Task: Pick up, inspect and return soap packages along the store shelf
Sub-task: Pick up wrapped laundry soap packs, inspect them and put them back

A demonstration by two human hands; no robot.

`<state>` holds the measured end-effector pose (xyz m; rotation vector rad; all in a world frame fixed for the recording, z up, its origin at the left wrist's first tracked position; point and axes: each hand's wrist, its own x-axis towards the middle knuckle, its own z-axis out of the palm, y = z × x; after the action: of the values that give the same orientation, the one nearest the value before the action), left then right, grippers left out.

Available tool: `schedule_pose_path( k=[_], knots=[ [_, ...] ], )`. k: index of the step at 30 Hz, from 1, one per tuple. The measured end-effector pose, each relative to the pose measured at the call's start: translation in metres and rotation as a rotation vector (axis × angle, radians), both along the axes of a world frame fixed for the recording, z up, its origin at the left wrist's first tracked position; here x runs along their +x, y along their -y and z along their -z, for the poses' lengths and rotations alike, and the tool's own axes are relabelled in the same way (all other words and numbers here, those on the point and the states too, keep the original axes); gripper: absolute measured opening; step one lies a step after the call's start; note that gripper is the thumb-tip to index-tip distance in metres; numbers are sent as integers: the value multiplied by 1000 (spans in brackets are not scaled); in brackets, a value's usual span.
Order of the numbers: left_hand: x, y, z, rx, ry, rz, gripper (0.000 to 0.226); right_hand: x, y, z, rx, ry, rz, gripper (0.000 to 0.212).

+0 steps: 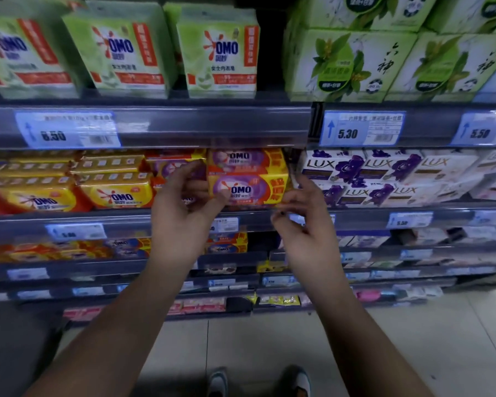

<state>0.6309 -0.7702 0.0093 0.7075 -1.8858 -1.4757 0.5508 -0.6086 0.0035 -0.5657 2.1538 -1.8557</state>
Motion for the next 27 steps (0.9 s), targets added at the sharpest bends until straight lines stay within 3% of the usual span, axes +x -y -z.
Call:
schedule_pose_path(
  k=[5,10,14,19,27],
  knots=[
    [5,5,4,-38,42,113,53,5,2,1,28,12,-22,45],
    [18,4,1,-10,-70,185,65,12,-3,-1,-232,211,-48,33],
    [25,-3,1,56,-190,421,69,14,-7,2,-341,257,-20,33],
    [27,-13,-3,164,-250,470,57,11,-14,3,-399,148,-60,33],
    [31,-9,0,161,-240,403,78,4,-23,-8,-396,25,-197,41]
  ],
)
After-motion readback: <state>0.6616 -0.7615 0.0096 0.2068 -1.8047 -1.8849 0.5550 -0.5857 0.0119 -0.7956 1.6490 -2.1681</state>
